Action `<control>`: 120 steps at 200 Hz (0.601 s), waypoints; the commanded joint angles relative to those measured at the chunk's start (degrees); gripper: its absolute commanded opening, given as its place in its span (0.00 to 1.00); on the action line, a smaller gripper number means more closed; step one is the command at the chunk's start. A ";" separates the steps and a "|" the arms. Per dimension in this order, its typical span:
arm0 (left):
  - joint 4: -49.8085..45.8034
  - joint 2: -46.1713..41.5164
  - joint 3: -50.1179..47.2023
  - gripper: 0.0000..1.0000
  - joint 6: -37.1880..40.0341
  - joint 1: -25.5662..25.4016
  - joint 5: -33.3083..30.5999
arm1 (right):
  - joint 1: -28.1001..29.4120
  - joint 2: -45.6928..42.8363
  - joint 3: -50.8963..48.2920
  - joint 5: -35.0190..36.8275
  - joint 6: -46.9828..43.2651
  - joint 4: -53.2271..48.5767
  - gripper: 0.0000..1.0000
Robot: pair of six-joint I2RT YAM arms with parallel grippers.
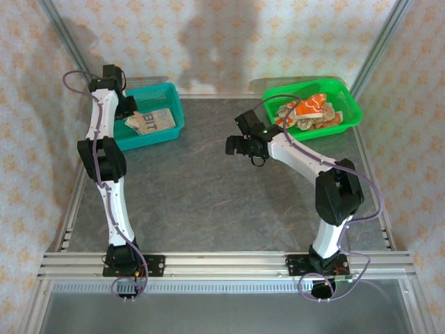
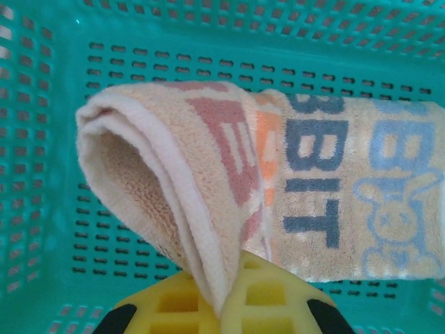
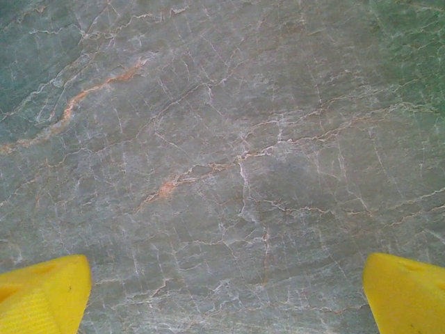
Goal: Fold and stack the towels
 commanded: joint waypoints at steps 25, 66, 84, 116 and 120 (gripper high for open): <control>4.25 0.01 2.04 0.00 4.28 -3.05 -8.99 | -0.40 0.56 2.26 -0.20 -0.43 -2.31 0.99; 4.04 1.81 2.16 0.00 4.84 -3.56 -9.48 | -0.33 0.26 2.00 0.00 -0.55 -2.90 0.99; 3.47 2.15 2.18 0.00 4.75 -3.56 -10.14 | -0.36 0.36 2.16 0.03 -0.60 -2.97 0.99; 2.59 2.51 1.83 0.00 3.98 -2.81 -11.23 | -0.40 0.83 2.40 -0.33 -0.54 -2.82 0.99; 2.51 2.55 1.76 0.00 4.00 -2.63 -11.35 | -0.40 0.88 2.48 -0.41 -0.46 -2.80 0.99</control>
